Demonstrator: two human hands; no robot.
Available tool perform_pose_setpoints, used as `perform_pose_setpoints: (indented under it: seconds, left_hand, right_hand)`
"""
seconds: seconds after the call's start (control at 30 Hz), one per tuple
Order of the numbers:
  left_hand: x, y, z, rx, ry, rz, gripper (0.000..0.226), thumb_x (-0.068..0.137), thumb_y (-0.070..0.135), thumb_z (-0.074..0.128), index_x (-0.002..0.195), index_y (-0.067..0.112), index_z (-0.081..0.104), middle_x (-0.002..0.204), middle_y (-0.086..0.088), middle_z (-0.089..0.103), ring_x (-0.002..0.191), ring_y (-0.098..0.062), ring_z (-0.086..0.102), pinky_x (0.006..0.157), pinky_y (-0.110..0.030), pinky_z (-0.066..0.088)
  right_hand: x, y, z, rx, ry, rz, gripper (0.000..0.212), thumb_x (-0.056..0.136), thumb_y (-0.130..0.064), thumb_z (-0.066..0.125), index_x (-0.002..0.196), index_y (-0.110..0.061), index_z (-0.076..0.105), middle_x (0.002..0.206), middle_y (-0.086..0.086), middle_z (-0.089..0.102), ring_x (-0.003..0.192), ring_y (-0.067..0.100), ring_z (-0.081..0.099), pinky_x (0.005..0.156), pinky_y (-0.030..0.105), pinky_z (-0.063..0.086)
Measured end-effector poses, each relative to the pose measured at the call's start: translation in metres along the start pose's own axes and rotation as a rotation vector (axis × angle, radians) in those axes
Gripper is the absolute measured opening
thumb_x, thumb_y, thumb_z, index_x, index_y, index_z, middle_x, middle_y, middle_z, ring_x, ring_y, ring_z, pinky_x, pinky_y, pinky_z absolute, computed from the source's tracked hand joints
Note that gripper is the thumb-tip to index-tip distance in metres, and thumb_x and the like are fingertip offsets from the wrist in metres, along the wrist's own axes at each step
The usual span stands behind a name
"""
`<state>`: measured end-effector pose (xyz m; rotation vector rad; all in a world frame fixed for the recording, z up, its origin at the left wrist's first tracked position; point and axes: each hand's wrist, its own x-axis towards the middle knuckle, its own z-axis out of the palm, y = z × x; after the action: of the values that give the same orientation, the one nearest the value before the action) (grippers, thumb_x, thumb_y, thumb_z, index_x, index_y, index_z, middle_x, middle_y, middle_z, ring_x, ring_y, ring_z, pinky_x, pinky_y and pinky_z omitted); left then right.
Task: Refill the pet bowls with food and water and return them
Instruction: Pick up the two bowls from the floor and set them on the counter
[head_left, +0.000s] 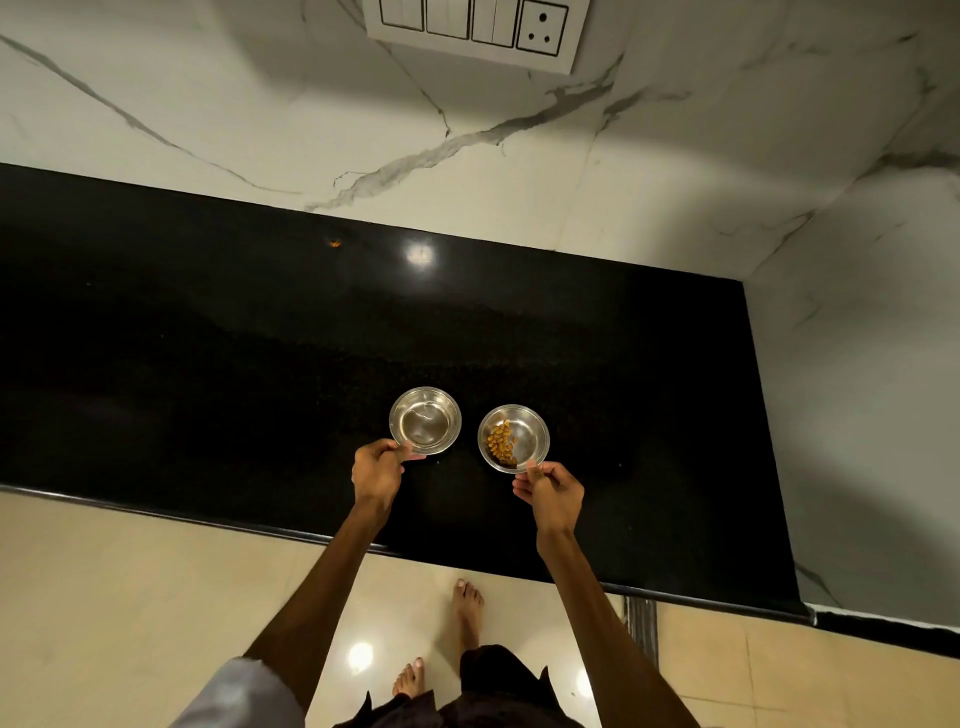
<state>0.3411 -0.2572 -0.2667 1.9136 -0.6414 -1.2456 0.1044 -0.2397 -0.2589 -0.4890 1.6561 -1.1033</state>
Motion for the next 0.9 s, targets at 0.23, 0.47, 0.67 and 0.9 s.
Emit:
perform_pose_setpoints:
  seconds: [0.23, 0.47, 0.67, 0.9]
  left_hand:
    - [0.001, -0.002, -0.003, 0.058, 0.004, -0.003, 0.02, 0.087, 0.01, 0.071, 0.072, 0.021, 0.08, 0.074, -0.008, 0.074, 0.067, -0.018, 0.056, 0.069, -0.038, 0.048]
    - [-0.007, 0.003, -0.004, 0.136, 0.002, 0.001, 0.014, 0.087, 0.012, 0.072, 0.079, 0.018, 0.081, 0.074, 0.013, 0.077, 0.073, -0.015, 0.062, 0.076, -0.038, 0.052]
    - [-0.015, 0.007, -0.003, 0.194, 0.034, 0.016, 0.02, 0.096, 0.028, 0.069, 0.082, 0.02, 0.08, 0.073, 0.014, 0.077, 0.077, -0.02, 0.065, 0.078, -0.038, 0.055]
    - [-0.022, 0.008, -0.007, 0.2, 0.046, 0.011, 0.024, 0.097, 0.037, 0.066, 0.084, 0.021, 0.078, 0.075, 0.008, 0.078, 0.084, -0.022, 0.069, 0.08, -0.038, 0.054]
  right_hand:
    - [0.002, 0.004, -0.001, -0.043, 0.008, 0.006, 0.014, 0.101, -0.007, 0.067, 0.087, -0.008, 0.071, 0.08, 0.013, 0.076, 0.077, 0.024, 0.075, 0.074, 0.039, 0.065]
    - [0.0, 0.008, -0.006, -0.105, 0.03, -0.017, 0.009, 0.098, -0.013, 0.072, 0.09, -0.01, 0.076, 0.081, 0.011, 0.078, 0.076, 0.025, 0.077, 0.075, 0.04, 0.065]
    - [-0.004, 0.006, -0.01, -0.104, 0.057, -0.043, 0.012, 0.096, -0.016, 0.076, 0.087, -0.008, 0.077, 0.075, 0.009, 0.078, 0.068, 0.021, 0.076, 0.07, 0.038, 0.066]
    - [-0.011, 0.005, -0.017, -0.099, 0.074, -0.082, 0.016, 0.094, -0.023, 0.078, 0.087, -0.009, 0.077, 0.075, 0.008, 0.078, 0.068, 0.021, 0.077, 0.068, 0.036, 0.066]
